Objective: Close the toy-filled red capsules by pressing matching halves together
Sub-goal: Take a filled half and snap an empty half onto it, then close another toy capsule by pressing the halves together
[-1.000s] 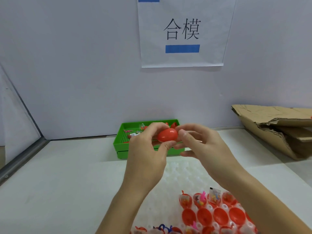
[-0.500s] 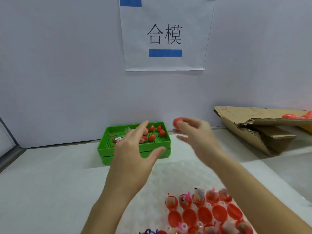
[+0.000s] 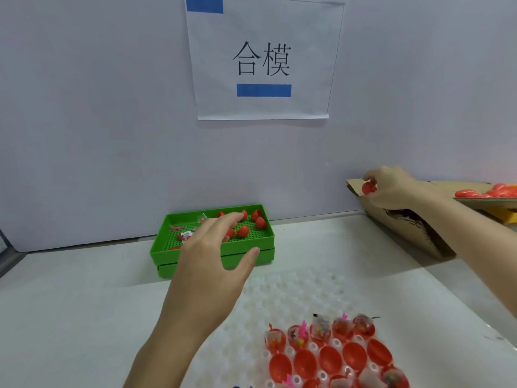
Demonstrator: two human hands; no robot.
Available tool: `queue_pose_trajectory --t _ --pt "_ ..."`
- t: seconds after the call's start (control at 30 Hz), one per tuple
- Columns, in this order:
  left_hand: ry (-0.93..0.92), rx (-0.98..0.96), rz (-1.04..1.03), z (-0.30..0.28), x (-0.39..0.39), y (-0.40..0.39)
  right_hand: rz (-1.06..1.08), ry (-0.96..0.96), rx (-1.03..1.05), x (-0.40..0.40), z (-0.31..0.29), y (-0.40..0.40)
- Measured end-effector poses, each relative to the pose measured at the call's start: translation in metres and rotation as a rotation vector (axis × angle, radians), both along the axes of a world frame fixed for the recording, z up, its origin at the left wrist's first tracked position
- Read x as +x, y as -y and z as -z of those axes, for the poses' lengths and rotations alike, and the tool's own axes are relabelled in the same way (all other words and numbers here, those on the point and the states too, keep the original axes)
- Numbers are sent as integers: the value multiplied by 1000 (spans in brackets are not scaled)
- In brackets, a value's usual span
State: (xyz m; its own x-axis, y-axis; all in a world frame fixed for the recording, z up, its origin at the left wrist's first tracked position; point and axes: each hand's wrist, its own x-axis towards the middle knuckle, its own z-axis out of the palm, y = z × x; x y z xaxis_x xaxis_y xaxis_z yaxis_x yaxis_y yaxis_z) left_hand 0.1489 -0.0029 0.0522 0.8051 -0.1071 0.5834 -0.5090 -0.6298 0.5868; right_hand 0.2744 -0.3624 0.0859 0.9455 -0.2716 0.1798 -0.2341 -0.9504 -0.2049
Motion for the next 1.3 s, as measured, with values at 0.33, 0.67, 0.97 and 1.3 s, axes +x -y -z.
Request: queue_pose_trajectory --t 0.33,0.67,0.97,1.3 --pt "-6 8 12 3 3 1 90 -32 12 -12 -9 -4" --pt "-198 132 135 8 4 -2 -382 402 339 -82 -15 -79" --pt "-423 344 212 14 3 -2 -699 -26 452 -123 -6 -128" --pt "-519 420 217 16 4 -6 -751 -435 128 -139 21 -178"
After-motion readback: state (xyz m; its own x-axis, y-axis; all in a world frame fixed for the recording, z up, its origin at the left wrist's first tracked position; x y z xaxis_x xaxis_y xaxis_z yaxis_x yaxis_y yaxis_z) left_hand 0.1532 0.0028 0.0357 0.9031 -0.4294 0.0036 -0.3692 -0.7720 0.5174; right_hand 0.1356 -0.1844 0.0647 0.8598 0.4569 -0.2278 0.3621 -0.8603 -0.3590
